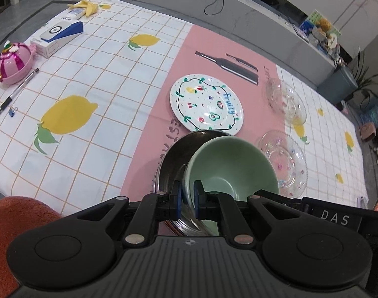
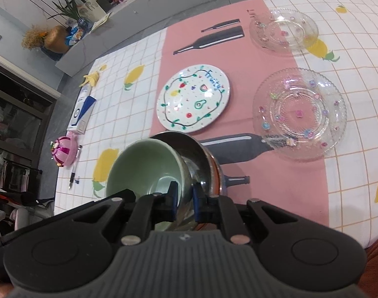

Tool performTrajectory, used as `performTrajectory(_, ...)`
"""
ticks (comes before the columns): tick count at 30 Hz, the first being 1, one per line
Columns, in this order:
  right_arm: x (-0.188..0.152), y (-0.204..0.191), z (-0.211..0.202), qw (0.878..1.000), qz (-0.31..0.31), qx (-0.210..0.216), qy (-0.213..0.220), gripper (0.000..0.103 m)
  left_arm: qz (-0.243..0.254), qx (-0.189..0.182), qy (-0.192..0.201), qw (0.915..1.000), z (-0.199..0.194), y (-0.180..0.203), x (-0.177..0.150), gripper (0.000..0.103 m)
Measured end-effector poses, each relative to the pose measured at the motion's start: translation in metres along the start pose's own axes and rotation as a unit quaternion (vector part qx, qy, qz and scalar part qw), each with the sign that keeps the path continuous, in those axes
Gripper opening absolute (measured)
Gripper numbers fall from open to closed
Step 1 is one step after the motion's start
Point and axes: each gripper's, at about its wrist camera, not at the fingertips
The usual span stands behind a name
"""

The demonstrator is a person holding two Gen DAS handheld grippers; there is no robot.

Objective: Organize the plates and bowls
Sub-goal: 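Lift the green bowl and lower it into the steel bowl in the orange pot, then open both grippers and move them toward the clear glass plates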

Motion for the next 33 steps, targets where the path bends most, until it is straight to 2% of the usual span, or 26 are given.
performTrajectory(8, 0.001, 0.004, 0.013, 1.000, -0.007, 0.001, -0.009, 0.009, 0.021, 0.026, -0.006, 0.9994, 0.010, 0.002, 0.000, 0.010)
performTrajectory(15, 0.001, -0.002, 0.026, 0.999, -0.031, -0.016, -0.008, 0.008, 0.045, 0.048, -0.002, 0.9979, 0.015, 0.007, 0.001, 0.011)
performTrajectory(27, 0.005, -0.003, 0.028, 0.999, -0.035, -0.026, -0.013, 0.010, 0.046, 0.045, -0.010, 0.9979, 0.017, 0.007, 0.004, 0.012)
performTrajectory(29, 0.005, -0.004, 0.027, 0.999, -0.032, -0.023, -0.015, 0.014, 0.043, 0.043, -0.013, 0.9980, 0.017, 0.007, 0.005, 0.012)
performTrajectory(33, 0.008, -0.008, 0.018, 0.999, -0.036, -0.013, -0.002, 0.030, 0.048, 0.041, 0.005, 0.9980, 0.007, 0.010, 0.007, 0.013)
Point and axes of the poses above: each gripper's, at about its wrist camera, not at the fingertips, and z roughly the way its jaws point, y to its right, x to its top, and after that the axes turned 2 degrees about -y, right-handed
